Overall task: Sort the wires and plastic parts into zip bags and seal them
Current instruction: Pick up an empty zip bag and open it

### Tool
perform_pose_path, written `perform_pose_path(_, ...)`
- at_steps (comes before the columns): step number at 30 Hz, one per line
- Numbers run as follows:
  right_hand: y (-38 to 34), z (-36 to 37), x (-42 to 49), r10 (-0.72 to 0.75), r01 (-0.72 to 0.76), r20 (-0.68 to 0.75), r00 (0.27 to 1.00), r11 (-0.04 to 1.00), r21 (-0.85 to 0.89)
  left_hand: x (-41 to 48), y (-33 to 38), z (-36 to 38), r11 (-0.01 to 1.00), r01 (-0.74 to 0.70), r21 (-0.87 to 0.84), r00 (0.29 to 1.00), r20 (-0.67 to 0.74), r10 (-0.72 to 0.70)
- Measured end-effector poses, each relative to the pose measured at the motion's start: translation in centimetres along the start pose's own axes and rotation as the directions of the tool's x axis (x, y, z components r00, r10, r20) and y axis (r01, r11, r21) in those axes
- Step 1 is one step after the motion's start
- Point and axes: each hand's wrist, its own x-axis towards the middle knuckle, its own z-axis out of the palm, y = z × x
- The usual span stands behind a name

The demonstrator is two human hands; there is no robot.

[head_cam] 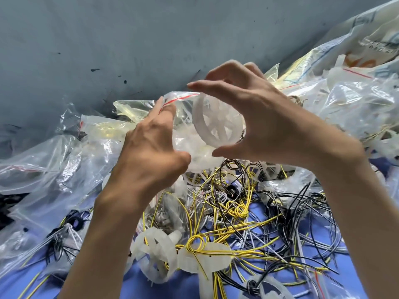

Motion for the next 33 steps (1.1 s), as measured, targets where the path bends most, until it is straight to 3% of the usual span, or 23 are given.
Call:
perform_pose_path(4, -0.5, 1.0, 0.3, -0.076, 0.074, -0.037, 0.996, 0.996, -0.048, -0.3, 0.3, -0.6, 0.976, 0.044, -0.211, 0.997, 0.074, -0.029)
perform_pose_path(13, -0.6, 2.0, 0.5, -0.110, 0.111, -0.003, 0.994, 0.993, 0.033, -0.1, 0.0, -0.8, 0.955, 0.094, -0.281, 0.993, 0.099, -0.068)
perform_pose_path(25, 0.3, 1.2, 0.3, 0.019, -0.021, -0.076, 0.997, 1.000, -0.024, -0.2, 0.0, -1.1, 0.991, 0.051, -0.127, 0.999, 0.021, -0.049)
perform_pose_path(33, 0.5, 1.4, 0.3, 0.080, -0.082, -0.057, 0.995, 0.996, -0.041, 0.0, -0.5, -1.5, 0.993, 0.076, 0.092, 0.966, -0.252, -0.051)
